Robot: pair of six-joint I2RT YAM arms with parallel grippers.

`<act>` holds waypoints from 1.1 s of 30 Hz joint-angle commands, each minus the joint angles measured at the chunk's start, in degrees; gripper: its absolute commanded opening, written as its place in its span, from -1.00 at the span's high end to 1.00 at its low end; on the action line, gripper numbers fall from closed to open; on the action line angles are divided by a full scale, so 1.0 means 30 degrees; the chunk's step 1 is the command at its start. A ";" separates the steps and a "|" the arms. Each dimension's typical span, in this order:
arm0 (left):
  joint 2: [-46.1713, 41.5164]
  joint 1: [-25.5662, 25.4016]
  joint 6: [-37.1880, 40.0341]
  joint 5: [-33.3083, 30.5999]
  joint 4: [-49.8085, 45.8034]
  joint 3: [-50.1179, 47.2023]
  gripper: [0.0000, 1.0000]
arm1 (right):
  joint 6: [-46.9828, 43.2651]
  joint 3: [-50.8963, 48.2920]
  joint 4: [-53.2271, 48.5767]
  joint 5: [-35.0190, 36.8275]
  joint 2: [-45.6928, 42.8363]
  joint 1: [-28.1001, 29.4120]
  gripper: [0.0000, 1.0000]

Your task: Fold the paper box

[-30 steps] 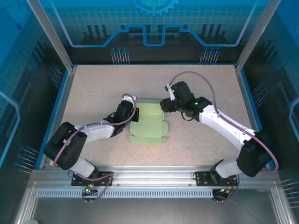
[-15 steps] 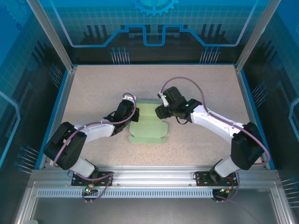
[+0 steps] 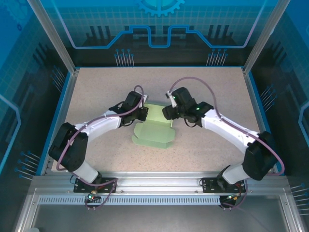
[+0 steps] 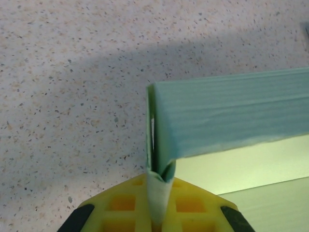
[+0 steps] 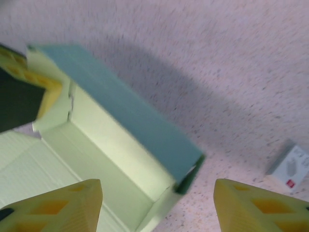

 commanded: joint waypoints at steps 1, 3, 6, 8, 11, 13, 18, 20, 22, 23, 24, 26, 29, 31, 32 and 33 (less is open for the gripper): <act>0.0694 0.0302 0.1545 0.1191 -0.5737 0.1633 1.00 | -0.0327 -0.0276 0.0195 -0.1129 -0.1101 -0.1062 -0.27; 0.1030 0.0577 0.2075 0.1640 -0.7094 0.2416 1.00 | -0.0328 -0.0570 0.0161 -0.1449 -0.1415 -0.1725 -0.27; 0.2033 0.0940 0.2976 0.2519 -0.9219 0.3791 1.00 | -0.0360 -0.1062 0.0224 -0.1710 -0.1640 -0.2218 -0.27; 0.2871 0.1052 0.3576 0.2549 -1.0489 0.4789 1.00 | -0.0391 -0.1303 0.0268 -0.1770 -0.1599 -0.2305 -0.27; 0.4466 0.1103 0.4221 0.2622 -1.2006 0.6258 1.00 | -0.0455 -0.1628 0.0297 -0.1710 -0.1427 -0.2363 -0.27; 0.5378 0.1097 0.4708 0.3005 -1.2829 0.7229 1.00 | -0.0507 -0.1782 0.0312 -0.1663 -0.1272 -0.2393 -0.27; 0.7636 0.1080 0.5614 0.2729 -1.5042 0.9883 0.97 | -0.0588 -0.2017 0.0348 -0.1587 -0.0951 -0.2494 -0.27; 0.8459 0.1089 0.5812 0.2631 -1.5789 1.0976 0.96 | -0.0563 -0.2063 0.0341 -0.1606 -0.0850 -0.2589 -0.27; 0.9222 0.1010 0.5956 0.2431 -1.6380 1.1961 0.93 | -0.0515 -0.2139 0.0315 -0.1646 -0.0766 -0.2706 -0.27; 0.9635 0.0944 0.6030 0.2370 -1.6645 1.2446 0.91 | -0.0443 -0.2182 0.0290 -0.1661 -0.0727 -0.2743 -0.27; 1.0031 0.0872 0.6089 0.2290 -1.6908 1.2916 0.89 | -0.0399 -0.2270 0.0255 -0.1695 -0.0701 -0.2828 -0.27; 1.0722 0.0775 0.6180 0.2256 -1.7260 1.3705 0.80 | -0.0303 -0.2451 0.0354 -0.1806 -0.0686 -0.2919 -0.27; 1.1611 0.0553 0.6323 0.2402 -1.7624 1.4708 0.69 | -0.0130 -0.2575 0.0312 -0.2002 -0.0565 -0.3043 -0.27; 1.2000 0.0470 0.6437 0.2610 -1.7783 1.5253 0.56 | -0.0029 -0.2691 0.0397 -0.2098 -0.0504 -0.3065 -0.27; 1.2083 0.0461 0.6520 0.2760 -1.7817 1.5493 0.49 | 0.0044 -0.2720 0.0428 -0.2138 -0.0434 -0.3067 -0.27; 1.2093 0.0468 0.6569 0.2933 -1.7791 1.5668 0.42 | 0.0127 -0.2742 0.0480 -0.2243 -0.0375 -0.3067 -0.27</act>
